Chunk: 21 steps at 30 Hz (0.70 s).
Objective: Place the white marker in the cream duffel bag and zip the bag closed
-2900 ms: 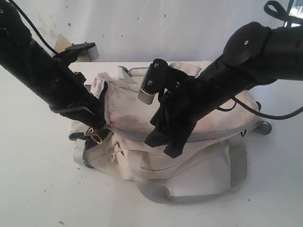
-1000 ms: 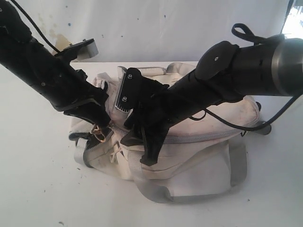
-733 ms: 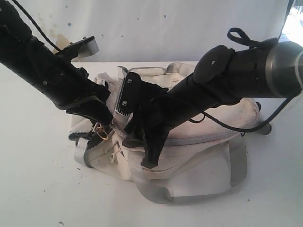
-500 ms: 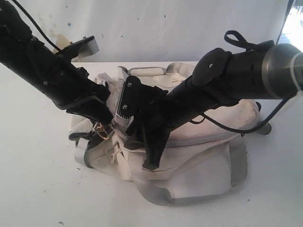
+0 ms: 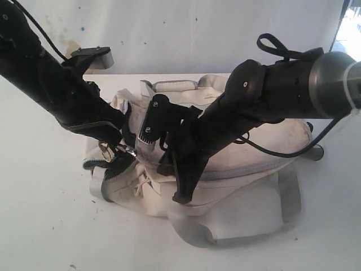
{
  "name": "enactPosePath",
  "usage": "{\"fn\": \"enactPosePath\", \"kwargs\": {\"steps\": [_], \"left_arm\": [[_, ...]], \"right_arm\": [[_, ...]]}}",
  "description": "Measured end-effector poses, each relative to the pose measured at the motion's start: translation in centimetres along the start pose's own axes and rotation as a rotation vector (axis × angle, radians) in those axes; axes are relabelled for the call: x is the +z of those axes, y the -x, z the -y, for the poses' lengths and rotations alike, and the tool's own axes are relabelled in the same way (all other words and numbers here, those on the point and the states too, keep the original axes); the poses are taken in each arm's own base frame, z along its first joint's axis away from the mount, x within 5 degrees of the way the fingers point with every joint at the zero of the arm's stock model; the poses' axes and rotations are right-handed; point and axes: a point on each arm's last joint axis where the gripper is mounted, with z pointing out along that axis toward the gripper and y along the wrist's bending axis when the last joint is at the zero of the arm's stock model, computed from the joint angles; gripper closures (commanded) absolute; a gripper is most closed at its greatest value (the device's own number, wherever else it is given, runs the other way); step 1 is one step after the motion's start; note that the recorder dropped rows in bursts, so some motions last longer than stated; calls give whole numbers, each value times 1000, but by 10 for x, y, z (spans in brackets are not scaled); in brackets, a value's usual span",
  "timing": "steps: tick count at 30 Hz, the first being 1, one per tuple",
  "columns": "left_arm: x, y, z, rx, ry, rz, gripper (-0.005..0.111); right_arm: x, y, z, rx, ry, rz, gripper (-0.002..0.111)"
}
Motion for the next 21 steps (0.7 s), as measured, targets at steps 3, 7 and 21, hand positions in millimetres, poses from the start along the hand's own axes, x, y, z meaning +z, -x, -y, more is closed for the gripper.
{"fn": "enactPosePath", "kwargs": {"steps": [3, 7, 21], "left_arm": [[1, 1, -7, -23, 84, 10, 107], [-1, 5, -13, -38, 124, 57, 107], [-28, 23, -73, -139, 331, 400, 107]], "right_arm": [[0, 0, 0, -2, -1, -3, 108], [-2, -1, 3, 3, -25, -36, 108], [-2, -8, 7, -48, -87, -139, 108]]}}
